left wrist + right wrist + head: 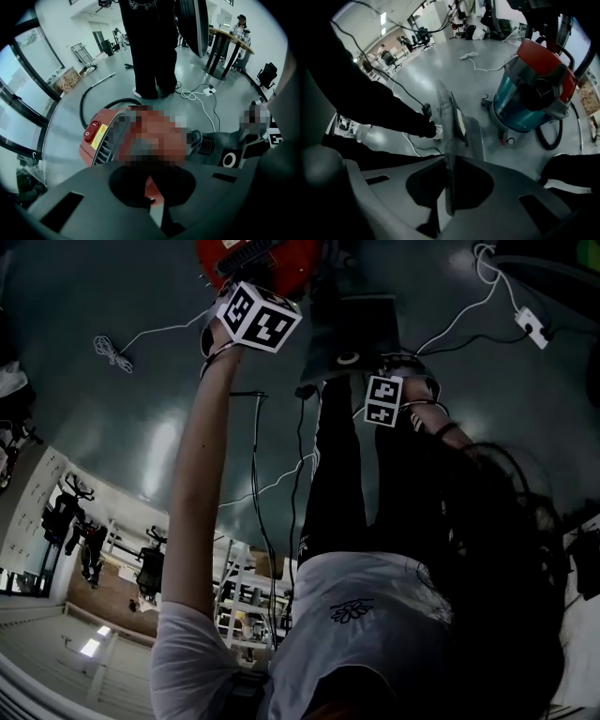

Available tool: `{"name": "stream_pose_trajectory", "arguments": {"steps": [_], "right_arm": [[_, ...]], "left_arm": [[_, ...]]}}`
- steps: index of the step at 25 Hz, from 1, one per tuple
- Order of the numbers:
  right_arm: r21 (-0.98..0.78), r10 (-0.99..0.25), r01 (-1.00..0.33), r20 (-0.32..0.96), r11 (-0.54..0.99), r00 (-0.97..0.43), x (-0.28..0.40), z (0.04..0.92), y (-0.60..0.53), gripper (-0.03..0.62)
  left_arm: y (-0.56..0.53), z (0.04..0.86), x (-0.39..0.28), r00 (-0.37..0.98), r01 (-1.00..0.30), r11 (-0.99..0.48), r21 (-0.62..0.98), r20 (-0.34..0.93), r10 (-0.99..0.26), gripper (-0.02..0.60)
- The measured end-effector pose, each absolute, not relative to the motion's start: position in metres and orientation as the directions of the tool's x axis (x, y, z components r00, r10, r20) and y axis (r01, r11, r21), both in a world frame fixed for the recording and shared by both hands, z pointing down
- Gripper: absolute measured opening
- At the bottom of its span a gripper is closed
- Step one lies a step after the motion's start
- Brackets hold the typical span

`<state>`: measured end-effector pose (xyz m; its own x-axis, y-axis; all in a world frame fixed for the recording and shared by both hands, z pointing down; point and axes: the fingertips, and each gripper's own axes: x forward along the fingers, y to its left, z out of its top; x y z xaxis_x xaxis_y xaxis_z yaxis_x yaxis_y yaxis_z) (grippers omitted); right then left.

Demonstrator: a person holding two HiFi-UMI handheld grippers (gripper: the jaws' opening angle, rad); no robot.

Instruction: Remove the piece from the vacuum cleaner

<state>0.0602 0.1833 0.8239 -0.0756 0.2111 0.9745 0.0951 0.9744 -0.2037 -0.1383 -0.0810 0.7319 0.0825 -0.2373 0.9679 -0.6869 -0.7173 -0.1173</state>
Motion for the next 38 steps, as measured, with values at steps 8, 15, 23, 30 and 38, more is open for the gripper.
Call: {"name": "stream_pose_trajectory", "arguments": {"steps": [8, 15, 23, 30, 38], "right_arm": [[-0.211, 0.214, 0.044, 0.973, 0.977, -0.09, 0.039, 0.833, 0.162, 0.025], [-0.177, 0.165, -0.065, 0.973, 0.982, -0.161, 0.02, 0.822, 0.163, 0.025], [0.035, -0.102, -0.245, 0.958, 0.969, -0.268, 0.009, 0.711, 0.091, 0.025], [0.162, -0.397, -0.492, 0.815, 0.856, -0.423, -0.02, 0.484, 0.02, 0.025], [0.128, -0.626, -0.635, 0.397, 0.762, -0.671, -0.04, 0.219, -0.033, 0.025]], "left_arm": [[-0.082, 0.735, -0.138, 0.073, -0.718, -0.687, -0.117, 0.968, -0.24, 0.002], [-0.074, 0.73, -0.143, 0.074, -0.861, -0.502, -0.076, 0.96, -0.271, 0.002], [0.005, 0.582, -0.152, 0.119, -0.989, -0.006, 0.145, 0.786, -0.607, 0.002], [0.01, 0.383, -0.158, 0.104, -0.982, -0.006, 0.19, 0.506, -0.856, 0.002], [0.008, 0.128, -0.148, -0.007, -0.991, 0.003, 0.137, -0.027, -1.0, 0.002]]}}
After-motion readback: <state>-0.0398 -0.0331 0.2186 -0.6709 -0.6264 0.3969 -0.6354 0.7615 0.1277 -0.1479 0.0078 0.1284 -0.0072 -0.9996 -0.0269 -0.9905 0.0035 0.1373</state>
